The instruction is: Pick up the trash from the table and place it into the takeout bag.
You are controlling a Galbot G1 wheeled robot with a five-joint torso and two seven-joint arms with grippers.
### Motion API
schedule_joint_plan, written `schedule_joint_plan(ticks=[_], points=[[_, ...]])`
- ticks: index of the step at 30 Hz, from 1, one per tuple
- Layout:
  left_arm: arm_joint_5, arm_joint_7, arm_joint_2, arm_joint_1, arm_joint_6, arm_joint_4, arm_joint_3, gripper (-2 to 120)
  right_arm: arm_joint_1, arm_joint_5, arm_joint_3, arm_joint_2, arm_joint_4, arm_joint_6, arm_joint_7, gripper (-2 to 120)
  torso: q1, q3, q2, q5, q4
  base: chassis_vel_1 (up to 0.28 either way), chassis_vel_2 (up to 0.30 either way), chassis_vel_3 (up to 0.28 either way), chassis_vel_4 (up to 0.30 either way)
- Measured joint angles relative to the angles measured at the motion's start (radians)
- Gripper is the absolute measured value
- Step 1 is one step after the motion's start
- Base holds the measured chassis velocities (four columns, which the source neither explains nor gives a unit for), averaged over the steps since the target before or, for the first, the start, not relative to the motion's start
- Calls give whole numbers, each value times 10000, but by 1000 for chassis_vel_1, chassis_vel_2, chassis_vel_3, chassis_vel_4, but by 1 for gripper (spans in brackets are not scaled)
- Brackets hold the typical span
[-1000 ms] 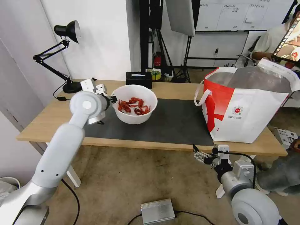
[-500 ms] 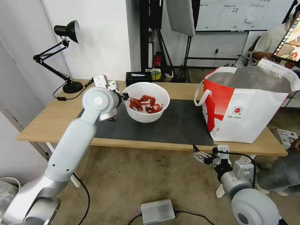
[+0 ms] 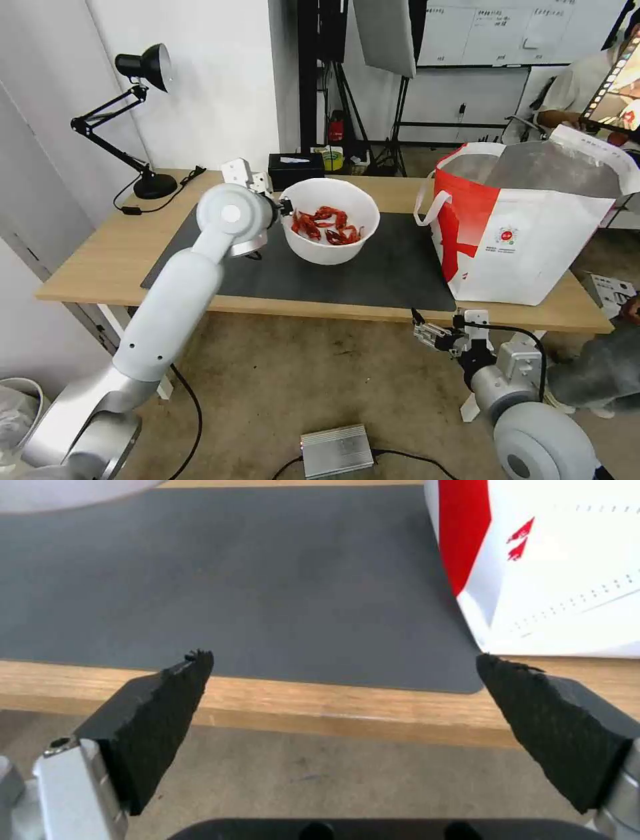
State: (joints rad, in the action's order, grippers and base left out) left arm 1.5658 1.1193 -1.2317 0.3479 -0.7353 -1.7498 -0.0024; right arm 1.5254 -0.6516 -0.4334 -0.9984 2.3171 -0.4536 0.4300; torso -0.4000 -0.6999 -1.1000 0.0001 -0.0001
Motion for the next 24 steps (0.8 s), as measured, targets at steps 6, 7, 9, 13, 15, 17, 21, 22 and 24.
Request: schedule_joint_plan(ticks=[6,7,9,13,15,17,21,22,24], points=[[-11,12,-114,-29,0,33,111,0,0,0,0,0,0,0,0,100,0,0,0,0,1,0,0,0,0],[-11,12,-114,-29,0,33,111,0,0,0,0,0,0,0,0,100,0,0,0,0,1,0,0,0,0],[-12,12,-116,-29,0,32,137,0,0,0,0,0,0,0,0,100,0,0,0,0,1,0,0,0,0],[-4,12,-152,-30,0,24,180,0,0,0,0,0,0,0,0,100,0,0,0,0,1,0,0,0,0],[52,12,-213,-81,0,-1,243,0,-1,1,0,0,0,0,0,100,0,0,0,0,0,0,0,0,0],[92,2,-233,-107,-1,-15,277,0,-1,1,0,0,0,0,0,100,0,0,0,0,0,0,0,0,0],[165,-6,-267,-175,0,-55,398,0,0,0,0,0,0,0,0,100,0,0,0,0,1,0,0,0,0],[190,-7,-279,-193,0,-60,430,0,0,0,0,0,0,0,0,100,0,0,0,0,0,0,0,0,0],[216,-11,-281,-201,-1,-74,454,0,0,0,0,0,0,0,0,100,0,0,0,0,0,0,0,0,0]])
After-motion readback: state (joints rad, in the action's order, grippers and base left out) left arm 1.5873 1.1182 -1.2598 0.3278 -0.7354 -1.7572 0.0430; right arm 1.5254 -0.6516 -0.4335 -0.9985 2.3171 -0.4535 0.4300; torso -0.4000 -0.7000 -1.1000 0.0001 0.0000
